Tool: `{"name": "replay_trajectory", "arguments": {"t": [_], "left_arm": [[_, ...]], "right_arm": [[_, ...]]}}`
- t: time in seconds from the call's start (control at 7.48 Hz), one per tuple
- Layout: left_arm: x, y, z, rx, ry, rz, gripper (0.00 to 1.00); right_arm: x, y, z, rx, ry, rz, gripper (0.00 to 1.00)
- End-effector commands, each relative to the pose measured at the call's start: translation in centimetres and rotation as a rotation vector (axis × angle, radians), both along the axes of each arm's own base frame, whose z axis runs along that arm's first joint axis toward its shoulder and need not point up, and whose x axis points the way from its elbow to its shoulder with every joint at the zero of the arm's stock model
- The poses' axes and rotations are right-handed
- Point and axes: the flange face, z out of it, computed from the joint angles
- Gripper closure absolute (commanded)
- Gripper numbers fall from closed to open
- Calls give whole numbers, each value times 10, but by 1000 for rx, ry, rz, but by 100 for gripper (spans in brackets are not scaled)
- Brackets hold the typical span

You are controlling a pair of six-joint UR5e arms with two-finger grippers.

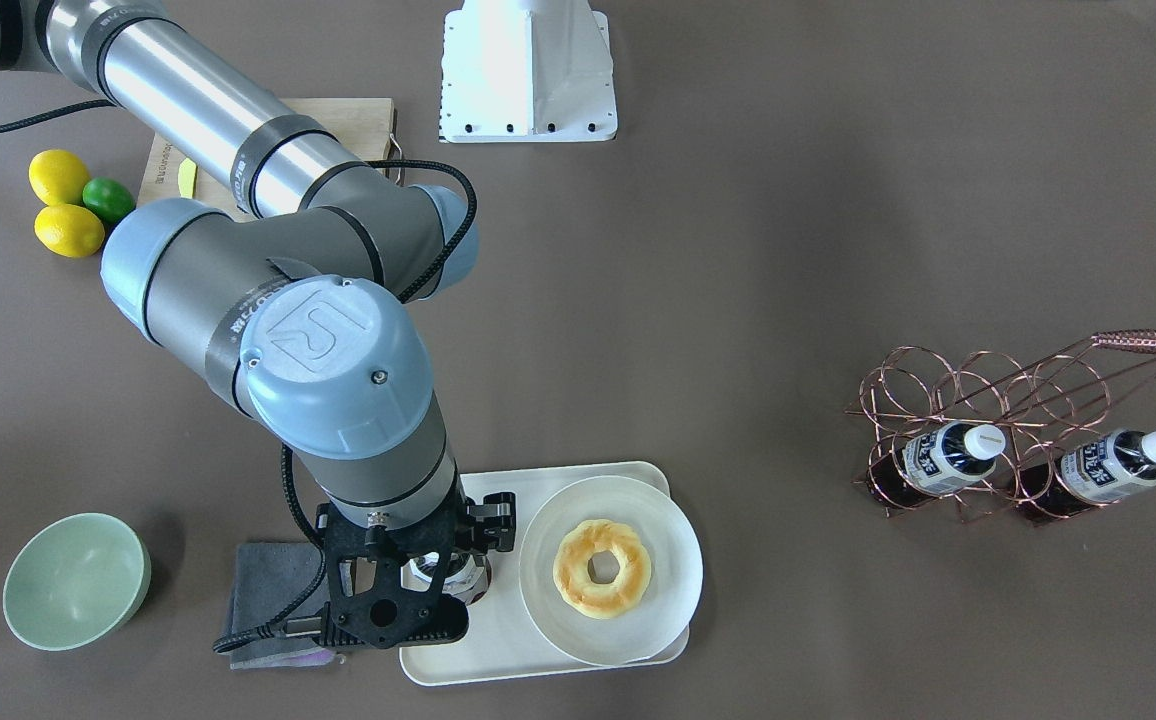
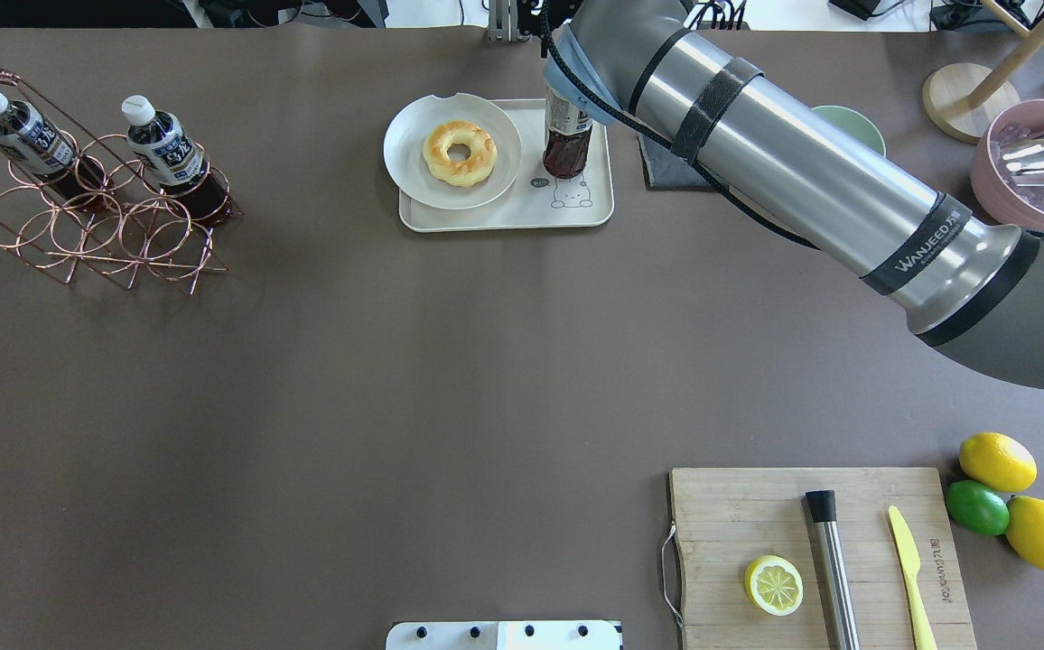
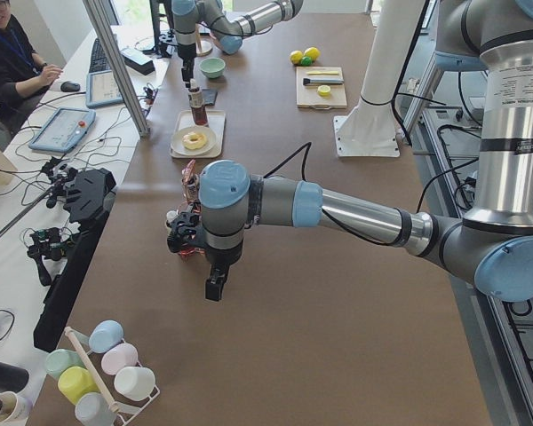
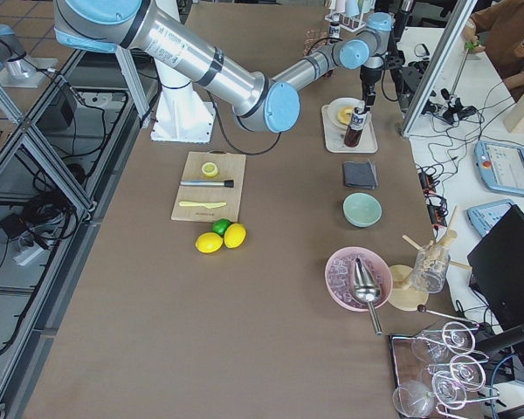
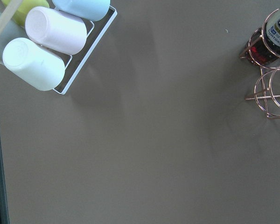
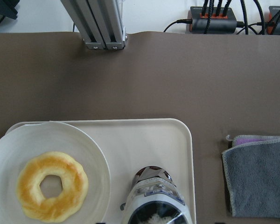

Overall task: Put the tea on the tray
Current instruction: 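Lower the bottle onto the tray beside the plate and open the right gripper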

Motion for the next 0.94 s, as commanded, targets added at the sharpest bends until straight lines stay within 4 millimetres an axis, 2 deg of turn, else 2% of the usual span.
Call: {"name": "replay_trajectory", "arguments": {"t": [0.0, 0.13, 0.27, 0.4, 0.67, 0.8], "left_arm": [[0, -1, 0, 1, 1, 0, 2], [0, -1, -1, 3, 1, 1, 2], [0, -1, -1, 3, 1, 1, 2], [0, -1, -1, 5, 1, 1, 2], [0, -1, -3, 12, 1, 4, 2], [0, -1, -6, 20, 0, 6, 2]], "right_arm": [[31, 20, -32, -10, -42, -1, 0], [47, 44, -51, -11, -52, -5, 0], [69, 59, -52, -11, -51, 2, 0], [91, 71, -30, -4, -62, 16, 0], [152, 73, 37, -47, -73, 40, 0], [171, 75, 68, -75, -55, 62, 0]]}}
